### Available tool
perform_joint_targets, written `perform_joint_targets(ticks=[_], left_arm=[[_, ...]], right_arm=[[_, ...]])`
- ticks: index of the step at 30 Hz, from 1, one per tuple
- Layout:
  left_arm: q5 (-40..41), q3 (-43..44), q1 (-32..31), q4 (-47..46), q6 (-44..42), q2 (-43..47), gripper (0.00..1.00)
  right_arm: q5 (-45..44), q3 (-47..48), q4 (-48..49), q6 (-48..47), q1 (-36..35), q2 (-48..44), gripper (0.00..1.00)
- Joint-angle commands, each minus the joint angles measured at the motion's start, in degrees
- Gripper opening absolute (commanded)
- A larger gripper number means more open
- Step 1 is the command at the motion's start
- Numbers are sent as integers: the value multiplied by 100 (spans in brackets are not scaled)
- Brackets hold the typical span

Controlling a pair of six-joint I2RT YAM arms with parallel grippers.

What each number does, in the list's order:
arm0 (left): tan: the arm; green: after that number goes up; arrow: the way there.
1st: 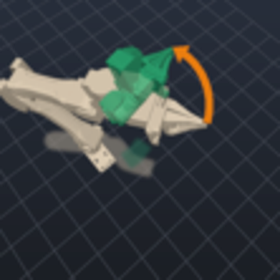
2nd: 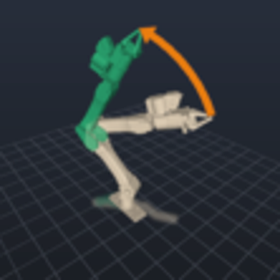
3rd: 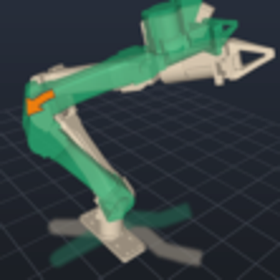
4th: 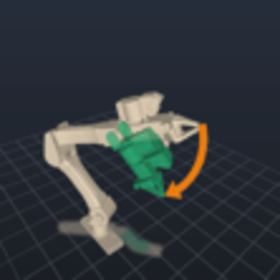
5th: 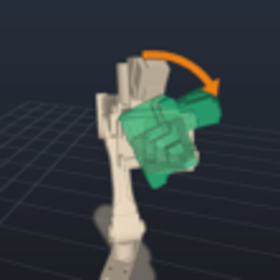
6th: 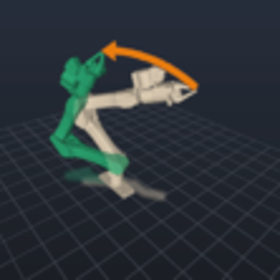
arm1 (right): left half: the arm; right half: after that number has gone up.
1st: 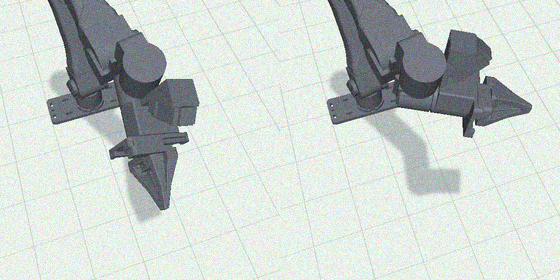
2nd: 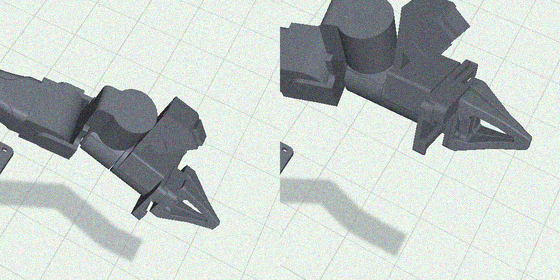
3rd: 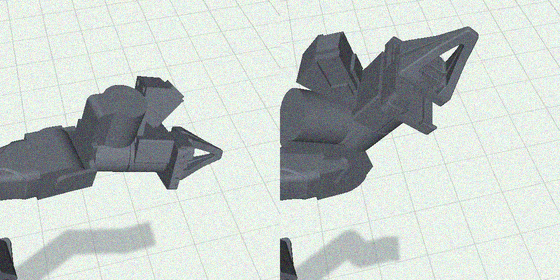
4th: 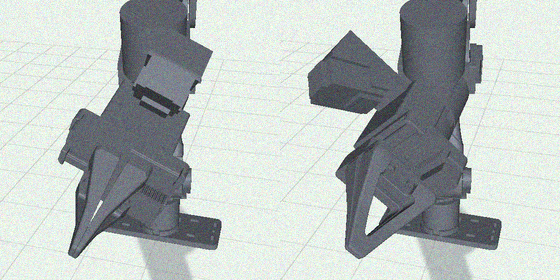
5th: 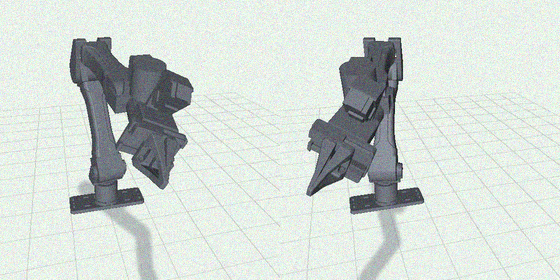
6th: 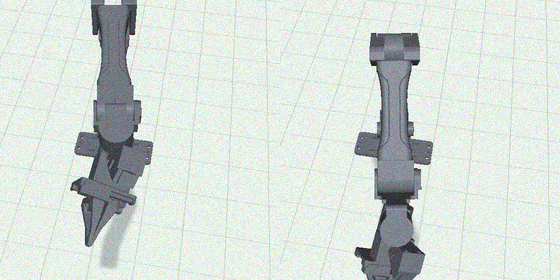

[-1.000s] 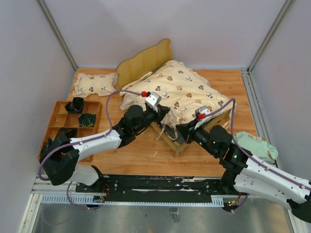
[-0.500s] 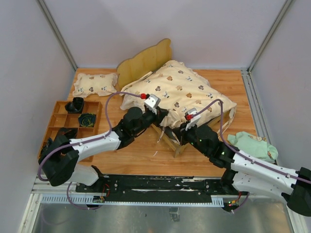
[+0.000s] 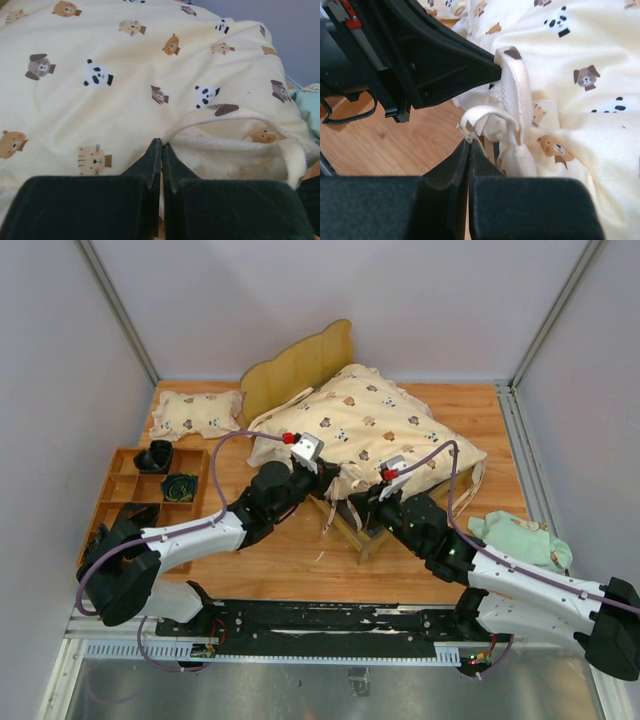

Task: Set up the pet bed

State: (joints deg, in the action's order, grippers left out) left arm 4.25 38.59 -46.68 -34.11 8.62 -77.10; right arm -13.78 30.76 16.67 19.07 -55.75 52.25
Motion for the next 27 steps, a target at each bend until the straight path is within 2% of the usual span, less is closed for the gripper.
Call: perform_joint_targets(ticks=[1,7,15,19,22,27], left_arm=[[305,13,294,-105,263,160,0],[131,90,378,-96,289,134,0],[49,-158,379,-96,296,219,0],[-177,-313,384,-96,409,327,0],[-262,-410,379,-96,427,377,0],[-372,-430,383,7,364,363,0]], right_arm=[[-316,212,644,133,175,183,0],[-249,496,452,295,292,312,0],[-126,-416,483,776,289,328,0],[-55,-328,-139,691,291,293,0],[-37,168,-1268,496,291,241,9],[482,1007,-3053,-69,292,61,39]])
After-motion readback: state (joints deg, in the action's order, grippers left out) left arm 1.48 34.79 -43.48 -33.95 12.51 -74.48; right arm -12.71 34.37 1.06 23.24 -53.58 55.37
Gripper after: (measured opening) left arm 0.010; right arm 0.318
